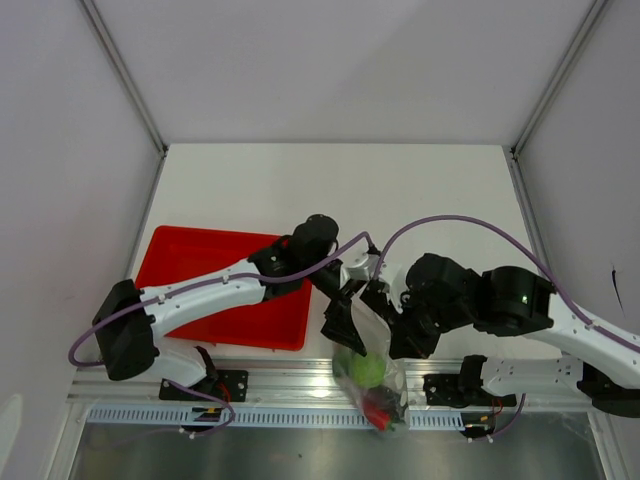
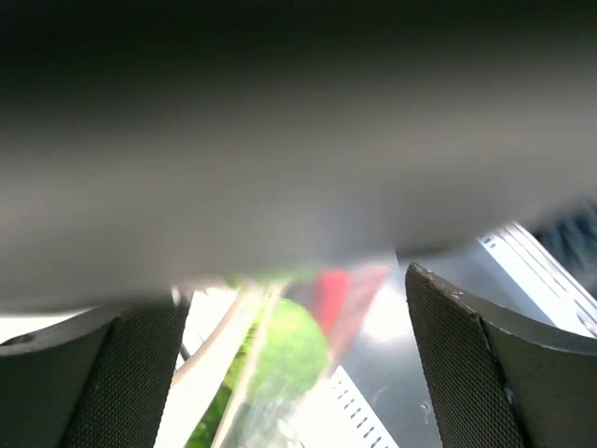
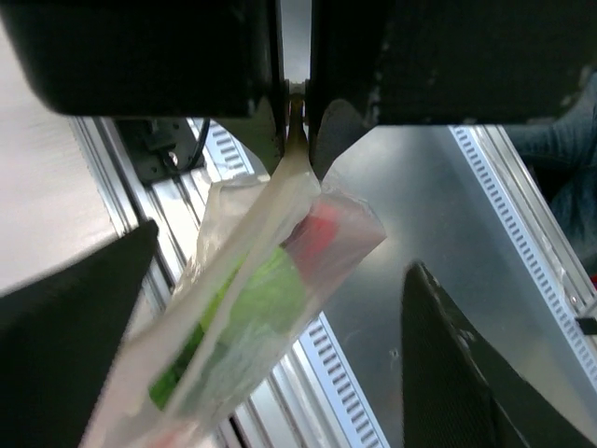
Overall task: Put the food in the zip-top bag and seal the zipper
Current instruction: Zip the zipper food storage bag at the center of the board.
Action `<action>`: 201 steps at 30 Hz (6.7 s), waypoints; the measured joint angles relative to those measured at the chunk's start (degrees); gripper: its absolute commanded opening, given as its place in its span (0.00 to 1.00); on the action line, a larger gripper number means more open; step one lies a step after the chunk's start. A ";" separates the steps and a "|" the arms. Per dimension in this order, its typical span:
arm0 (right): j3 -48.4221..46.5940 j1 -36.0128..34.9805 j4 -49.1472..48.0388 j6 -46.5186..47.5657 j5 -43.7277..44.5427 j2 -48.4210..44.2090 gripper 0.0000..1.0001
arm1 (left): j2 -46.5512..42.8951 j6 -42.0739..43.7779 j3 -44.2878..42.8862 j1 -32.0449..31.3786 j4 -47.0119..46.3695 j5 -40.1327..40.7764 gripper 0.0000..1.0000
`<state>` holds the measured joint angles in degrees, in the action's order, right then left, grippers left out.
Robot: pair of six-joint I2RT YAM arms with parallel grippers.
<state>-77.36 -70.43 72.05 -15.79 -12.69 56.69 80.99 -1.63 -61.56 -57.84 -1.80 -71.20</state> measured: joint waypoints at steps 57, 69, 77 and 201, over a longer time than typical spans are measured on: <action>27.85 24.94 -38.51 -4.55 -4.48 -20.68 0.25 | -16.50 -10.29 8.68 3.26 8.35 39.34 0.01; 20.68 25.31 -36.61 1.31 -8.57 -15.17 0.00 | -15.85 -9.94 8.37 3.63 8.92 39.12 0.01; 19.80 25.46 -36.39 3.28 -9.55 -12.76 0.46 | -15.47 -12.07 8.13 3.65 9.68 42.62 0.00; 25.44 30.84 -45.40 4.44 -28.37 -9.81 0.22 | -12.41 -16.79 0.55 5.16 6.16 31.61 0.01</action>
<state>-51.92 -39.59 26.65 -11.35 -41.06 46.87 68.58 -18.41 -61.01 -52.69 4.36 -39.59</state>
